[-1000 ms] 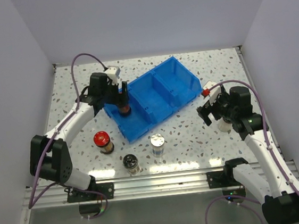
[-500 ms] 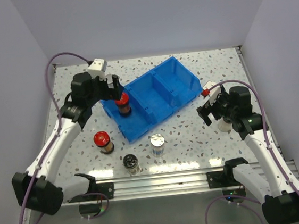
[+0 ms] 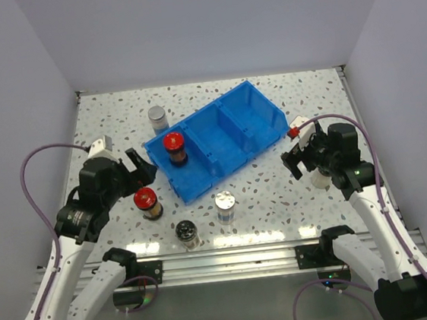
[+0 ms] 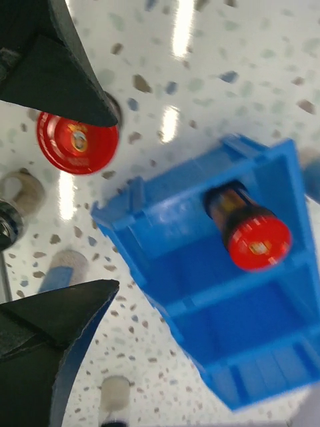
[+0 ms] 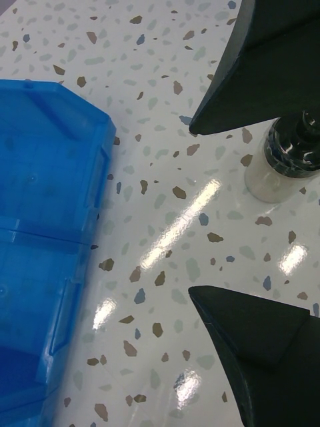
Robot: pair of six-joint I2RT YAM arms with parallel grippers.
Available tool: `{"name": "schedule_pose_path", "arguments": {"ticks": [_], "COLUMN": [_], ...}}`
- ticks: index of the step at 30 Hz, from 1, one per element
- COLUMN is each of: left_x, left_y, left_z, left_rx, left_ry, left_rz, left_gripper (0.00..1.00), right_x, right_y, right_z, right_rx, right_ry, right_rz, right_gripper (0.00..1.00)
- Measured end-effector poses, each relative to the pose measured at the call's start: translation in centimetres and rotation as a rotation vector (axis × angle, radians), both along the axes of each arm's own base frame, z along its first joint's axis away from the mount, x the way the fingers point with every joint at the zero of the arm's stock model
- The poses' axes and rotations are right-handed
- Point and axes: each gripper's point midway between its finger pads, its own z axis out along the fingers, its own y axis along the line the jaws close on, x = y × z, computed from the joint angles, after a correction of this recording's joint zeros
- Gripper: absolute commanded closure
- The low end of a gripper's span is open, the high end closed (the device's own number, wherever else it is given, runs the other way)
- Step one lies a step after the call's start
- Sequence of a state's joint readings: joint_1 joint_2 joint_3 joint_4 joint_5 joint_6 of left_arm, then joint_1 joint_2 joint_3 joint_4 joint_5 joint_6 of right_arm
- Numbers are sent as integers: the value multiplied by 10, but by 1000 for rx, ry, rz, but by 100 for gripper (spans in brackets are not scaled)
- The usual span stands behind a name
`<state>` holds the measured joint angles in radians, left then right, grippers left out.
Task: Organize the condiment bottles
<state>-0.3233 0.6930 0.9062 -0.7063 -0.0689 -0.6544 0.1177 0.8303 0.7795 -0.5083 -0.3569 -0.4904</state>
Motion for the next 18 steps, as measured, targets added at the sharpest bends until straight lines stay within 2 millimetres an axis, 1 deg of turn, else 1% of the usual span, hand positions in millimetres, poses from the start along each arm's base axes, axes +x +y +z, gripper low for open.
{"name": "schedule_pose_path", "arguments": {"ticks": [2, 4, 9, 14, 16, 18], "left_x": [-14, -26, -42, -51, -49, -46], "left_y": [8, 14, 19, 22, 21, 19], "left_z": [-31, -53, -83, -122, -131, -135], "left_rx": [6, 17, 19, 63, 64, 66], "left_ry": [133, 227, 327, 456, 480, 486], "left_rz": [57, 96, 131, 154, 157, 157], "left_gripper": [0, 0, 0, 2, 3, 4], "right_x": [0, 0, 0, 0, 0, 0], "right_y": [0, 0, 0, 0, -1, -1], "right_z": [0, 0, 0, 0, 0, 0], "right_rx": [0, 0, 0, -1, -2, -3], "right_ry": [0, 0, 0, 0, 0, 0], "right_rz": [0, 0, 0, -1, -2, -3], "right_gripper": [2, 1, 1, 2, 1, 1]}}
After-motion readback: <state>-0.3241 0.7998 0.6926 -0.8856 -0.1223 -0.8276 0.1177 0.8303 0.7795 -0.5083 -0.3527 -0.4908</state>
